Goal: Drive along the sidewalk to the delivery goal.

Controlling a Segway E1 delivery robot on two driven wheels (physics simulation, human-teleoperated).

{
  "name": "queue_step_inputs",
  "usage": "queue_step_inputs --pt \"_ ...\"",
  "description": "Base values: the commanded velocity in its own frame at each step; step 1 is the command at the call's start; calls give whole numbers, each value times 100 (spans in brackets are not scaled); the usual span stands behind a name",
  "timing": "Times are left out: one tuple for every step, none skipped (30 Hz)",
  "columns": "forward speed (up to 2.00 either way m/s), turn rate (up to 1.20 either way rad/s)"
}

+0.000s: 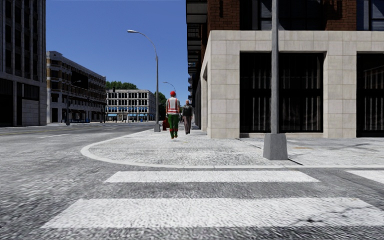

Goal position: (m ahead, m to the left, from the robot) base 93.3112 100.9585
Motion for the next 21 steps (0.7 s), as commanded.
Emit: queue_step_inputs --pt "195 0" --pt "200 0" --pt "200 0" --pt "200 0" --pt "200 0" --pt "200 0" --pt "200 0" --pt "200 3" --pt "200 8" --pt "200 12" --pt "200 15" --pt "200 19" --pt "199 22" --pt "196 24" --pt "196 24" --pt "193 25" --pt "191 25" --pt "190 26" --pt "189 30" --pt "189 33" --pt "188 34"
